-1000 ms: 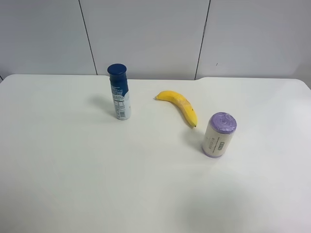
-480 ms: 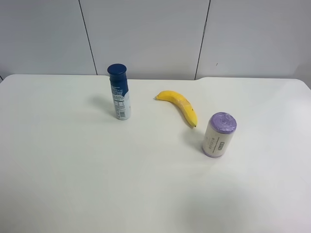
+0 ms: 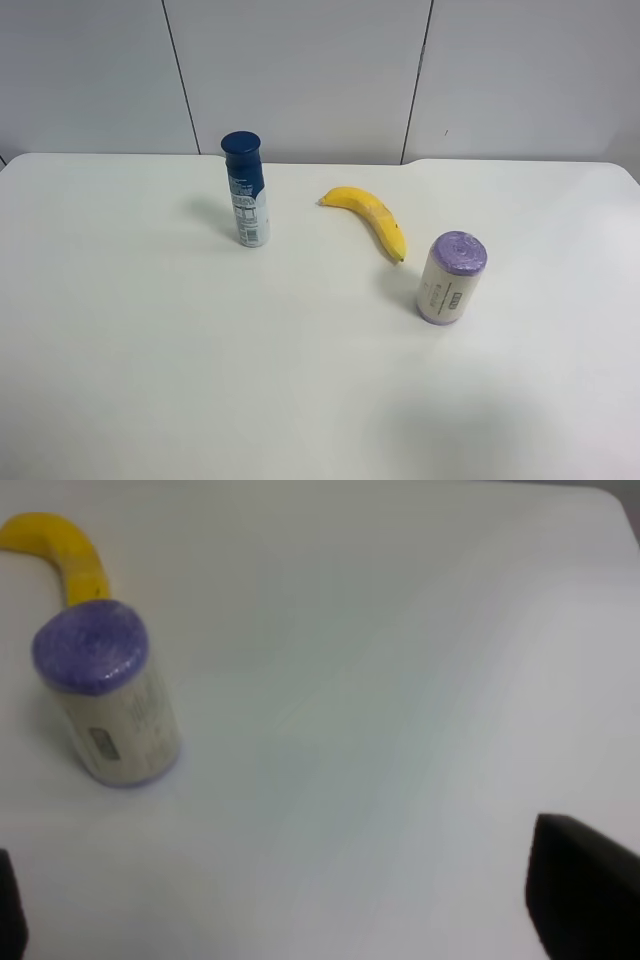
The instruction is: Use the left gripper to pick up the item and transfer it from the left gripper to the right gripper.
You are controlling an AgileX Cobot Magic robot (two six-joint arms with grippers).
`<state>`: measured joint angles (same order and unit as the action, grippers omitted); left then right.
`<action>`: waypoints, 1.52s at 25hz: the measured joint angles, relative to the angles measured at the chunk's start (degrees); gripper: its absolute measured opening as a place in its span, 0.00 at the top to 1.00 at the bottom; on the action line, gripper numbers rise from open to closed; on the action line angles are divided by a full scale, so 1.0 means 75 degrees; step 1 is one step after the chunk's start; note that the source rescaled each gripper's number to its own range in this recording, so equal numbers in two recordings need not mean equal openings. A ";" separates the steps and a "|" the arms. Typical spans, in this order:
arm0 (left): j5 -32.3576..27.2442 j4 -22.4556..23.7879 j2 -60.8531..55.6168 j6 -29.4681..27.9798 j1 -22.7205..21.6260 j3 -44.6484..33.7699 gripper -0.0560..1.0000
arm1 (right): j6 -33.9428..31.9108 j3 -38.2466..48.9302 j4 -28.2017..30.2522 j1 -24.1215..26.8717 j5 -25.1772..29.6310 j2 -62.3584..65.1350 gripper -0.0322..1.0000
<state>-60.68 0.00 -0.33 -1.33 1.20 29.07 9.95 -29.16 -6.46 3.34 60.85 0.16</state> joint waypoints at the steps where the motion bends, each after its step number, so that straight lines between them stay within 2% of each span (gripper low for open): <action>1: 0.0000 0.0000 0.0000 0.0000 -0.0044 0.0000 0.01 | 0.0000 0.0000 0.0000 0.0000 0.0000 0.0000 0.00; 38: 0.0000 0.0000 0.0000 0.0006 -0.0087 0.0000 0.01 | -0.0009 0.0000 0.0000 0.0009 0.0000 0.0000 0.00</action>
<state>-60.68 0.00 -0.33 -1.29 0.55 29.07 9.89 -29.16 -6.46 3.40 60.85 0.16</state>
